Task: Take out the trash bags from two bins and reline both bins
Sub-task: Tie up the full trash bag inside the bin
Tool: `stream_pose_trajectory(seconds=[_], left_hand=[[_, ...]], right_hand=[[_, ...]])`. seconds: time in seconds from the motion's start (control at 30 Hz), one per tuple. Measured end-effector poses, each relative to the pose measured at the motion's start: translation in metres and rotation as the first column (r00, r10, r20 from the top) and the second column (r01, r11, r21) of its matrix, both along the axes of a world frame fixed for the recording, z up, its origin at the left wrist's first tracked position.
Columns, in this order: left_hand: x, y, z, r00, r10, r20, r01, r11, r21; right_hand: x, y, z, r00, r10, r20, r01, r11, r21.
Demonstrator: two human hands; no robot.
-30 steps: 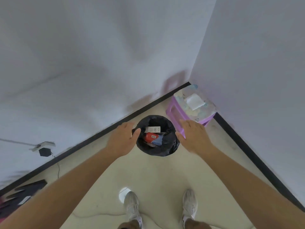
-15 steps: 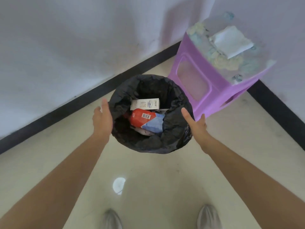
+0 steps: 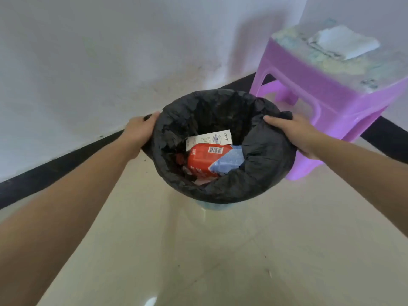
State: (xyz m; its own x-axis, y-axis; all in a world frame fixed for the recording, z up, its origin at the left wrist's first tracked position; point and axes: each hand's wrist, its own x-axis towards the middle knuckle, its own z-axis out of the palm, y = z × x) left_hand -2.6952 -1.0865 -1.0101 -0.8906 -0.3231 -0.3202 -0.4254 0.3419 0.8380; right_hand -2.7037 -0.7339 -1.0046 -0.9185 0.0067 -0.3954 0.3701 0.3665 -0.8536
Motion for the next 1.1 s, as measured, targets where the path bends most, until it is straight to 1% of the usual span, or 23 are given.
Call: stream_pose_trajectory(seconds=[0.03, 0.07, 0.1, 0.13, 0.17, 0.23, 0.33, 0.37, 0.43, 0.5, 0.53, 0.57, 0.63, 0.67, 0.7, 0.73, 0.8, 0.83, 0.87, 0.93, 1.0, 1.03, 1.1], left_hand=[[0.002, 0.002, 0.009, 0.998, 0.009, -0.069, -0.022, 0.984, -0.178], [0.005, 0.003, 0.021, 0.992, -0.024, -0.121, -0.019, 0.94, -0.34], [0.008, 0.006, 0.034, 0.983, -0.072, -0.169, -0.014, 0.887, -0.461], [0.01, 0.011, 0.045, 0.969, -0.118, -0.216, -0.011, 0.856, -0.516], [0.012, 0.019, 0.056, 0.954, -0.162, -0.251, 0.006, 0.851, -0.526], [0.015, 0.041, 0.068, 0.922, -0.263, -0.286, 0.11, 0.883, -0.456], [0.025, 0.077, 0.088, 0.856, -0.42, -0.3, 0.299, 0.877, -0.377], [0.03, 0.085, 0.099, 0.829, -0.451, -0.331, 0.346, 0.878, -0.33], [0.039, 0.098, 0.127, 0.765, -0.456, -0.455, 0.444, 0.885, -0.14], [0.044, 0.106, 0.154, 0.724, -0.37, -0.582, 0.504, 0.86, 0.08], [0.044, 0.109, 0.162, 0.705, -0.327, -0.63, 0.512, 0.849, 0.133], [0.043, 0.111, 0.165, 0.686, -0.296, -0.664, 0.497, 0.858, 0.131], [0.038, 0.107, 0.159, 0.667, -0.265, -0.696, 0.41, 0.911, 0.046], [0.036, 0.103, 0.154, 0.666, -0.258, -0.7, 0.357, 0.934, -0.004], [0.035, 0.097, 0.151, 0.662, -0.251, -0.706, 0.313, 0.949, -0.044], [0.033, 0.091, 0.149, 0.654, -0.239, -0.718, 0.281, 0.958, -0.063], [0.03, 0.079, 0.15, 0.65, -0.19, -0.736, 0.226, 0.973, -0.052], [0.028, 0.073, 0.153, 0.66, -0.156, -0.735, 0.199, 0.98, -0.03], [0.026, 0.067, 0.155, 0.67, -0.126, -0.731, 0.181, 0.984, -0.003], [0.022, 0.056, 0.155, 0.681, -0.086, -0.728, 0.16, 0.986, 0.034], [0.02, 0.05, 0.148, 0.688, -0.047, -0.724, 0.123, 0.991, 0.052], [0.02, 0.047, 0.143, 0.695, -0.014, -0.719, 0.09, 0.994, 0.067], [0.022, 0.043, 0.13, 0.721, 0.078, -0.689, 0.01, 0.992, 0.122]], right_hand=[[0.0, -0.005, 0.004, 0.999, 0.001, -0.046, 0.001, 0.999, 0.051], [0.003, -0.011, 0.007, 0.997, 0.012, -0.073, -0.004, 0.995, 0.097], [0.007, -0.017, 0.01, 0.996, 0.022, -0.092, -0.01, 0.991, 0.132], [0.011, -0.023, 0.011, 0.994, 0.028, -0.106, -0.012, 0.988, 0.155], [0.016, -0.027, 0.012, 0.993, 0.027, -0.114, -0.008, 0.986, 0.169], [0.02, -0.033, 0.007, 0.993, 0.02, -0.116, 0.004, 0.979, 0.205], [0.022, -0.033, 0.001, 0.994, 0.024, -0.111, 0.008, 0.959, 0.285], [0.022, -0.033, 0.001, 0.994, 0.027, -0.109, 0.01, 0.947, 0.322], [0.025, -0.035, 0.001, 0.992, 0.041, -0.118, 0.008, 0.923, 0.385], [0.028, -0.038, 0.004, 0.988, 0.087, -0.126, -0.022, 0.895, 0.446], [0.028, -0.036, 0.009, 0.983, 0.138, -0.12, -0.058, 0.86, 0.507], [0.029, -0.034, 0.017, 0.972, 0.219, -0.085, -0.121, 0.778, 0.617], [0.028, -0.026, 0.044, 0.937, 0.347, 0.02, -0.199, 0.486, 0.851], [0.027, -0.021, 0.062, 0.934, 0.357, 0.028, -0.186, 0.419, 0.889], [0.023, -0.015, 0.082, 0.933, 0.36, 0.015, -0.176, 0.421, 0.89], [0.019, -0.01, 0.102, 0.937, 0.345, -0.046, -0.149, 0.516, 0.843], [0.011, -0.004, 0.139, 0.933, 0.245, -0.263, -0.017, 0.761, 0.649], [0.009, -0.003, 0.153, 0.908, 0.15, -0.391, 0.085, 0.849, 0.521], [0.007, -0.001, 0.164, 0.855, 0.054, -0.515, 0.194, 0.889, 0.415], [0.006, 0.0, 0.176, 0.704, -0.037, -0.709, 0.362, 0.878, 0.313], [0.009, -0.004, 0.175, 0.574, -0.017, -0.819, 0.413, 0.869, 0.272], [0.011, -0.006, 0.168, 0.53, -0.015, -0.848, 0.396, 0.888, 0.232], [0.018, -0.011, 0.147, 0.499, -0.056, -0.865, 0.355, 0.923, 0.146]])
